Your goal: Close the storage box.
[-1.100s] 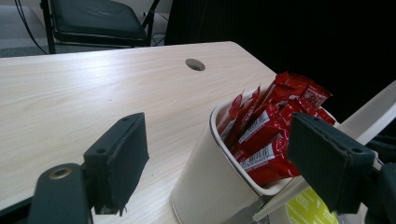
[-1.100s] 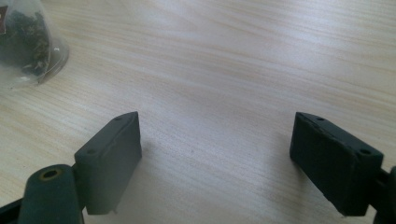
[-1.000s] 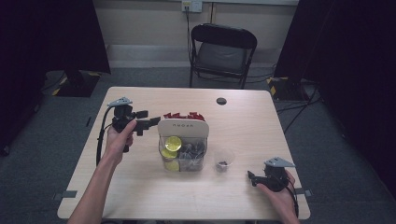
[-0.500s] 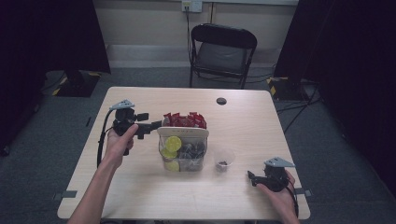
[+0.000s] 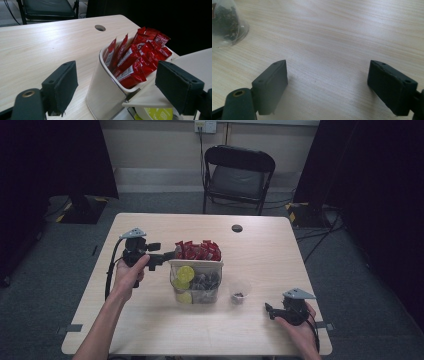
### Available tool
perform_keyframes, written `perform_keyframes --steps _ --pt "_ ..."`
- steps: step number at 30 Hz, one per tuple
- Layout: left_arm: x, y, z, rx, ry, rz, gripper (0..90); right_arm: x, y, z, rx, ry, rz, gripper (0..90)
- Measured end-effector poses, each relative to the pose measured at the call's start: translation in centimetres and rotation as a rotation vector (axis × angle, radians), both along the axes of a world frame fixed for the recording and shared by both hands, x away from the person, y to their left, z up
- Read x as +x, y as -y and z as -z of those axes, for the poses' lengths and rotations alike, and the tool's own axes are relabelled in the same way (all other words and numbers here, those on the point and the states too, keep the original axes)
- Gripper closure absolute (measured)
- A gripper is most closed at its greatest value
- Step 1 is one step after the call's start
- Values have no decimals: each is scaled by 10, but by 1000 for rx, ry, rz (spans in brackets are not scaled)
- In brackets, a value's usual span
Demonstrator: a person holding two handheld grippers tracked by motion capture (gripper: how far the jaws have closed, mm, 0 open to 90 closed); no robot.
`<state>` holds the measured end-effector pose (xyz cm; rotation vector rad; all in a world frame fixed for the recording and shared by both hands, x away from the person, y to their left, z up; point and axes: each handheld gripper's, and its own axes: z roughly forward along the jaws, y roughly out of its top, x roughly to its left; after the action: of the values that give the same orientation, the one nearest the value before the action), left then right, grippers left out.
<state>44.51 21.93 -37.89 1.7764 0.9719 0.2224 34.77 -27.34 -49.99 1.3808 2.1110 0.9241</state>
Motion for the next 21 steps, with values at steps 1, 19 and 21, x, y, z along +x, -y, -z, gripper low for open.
perform_keyframes --steps 1,19,21 --pt "0 0 0 1 0 -1 176 0 0 0 0 0 0 160" --pt "-8 5 -1 30 -2 23 170 0 0 0 0 0 -1 161" --pt "-9 6 -1 37 -6 25 170 0 0 0 0 0 -1 161"
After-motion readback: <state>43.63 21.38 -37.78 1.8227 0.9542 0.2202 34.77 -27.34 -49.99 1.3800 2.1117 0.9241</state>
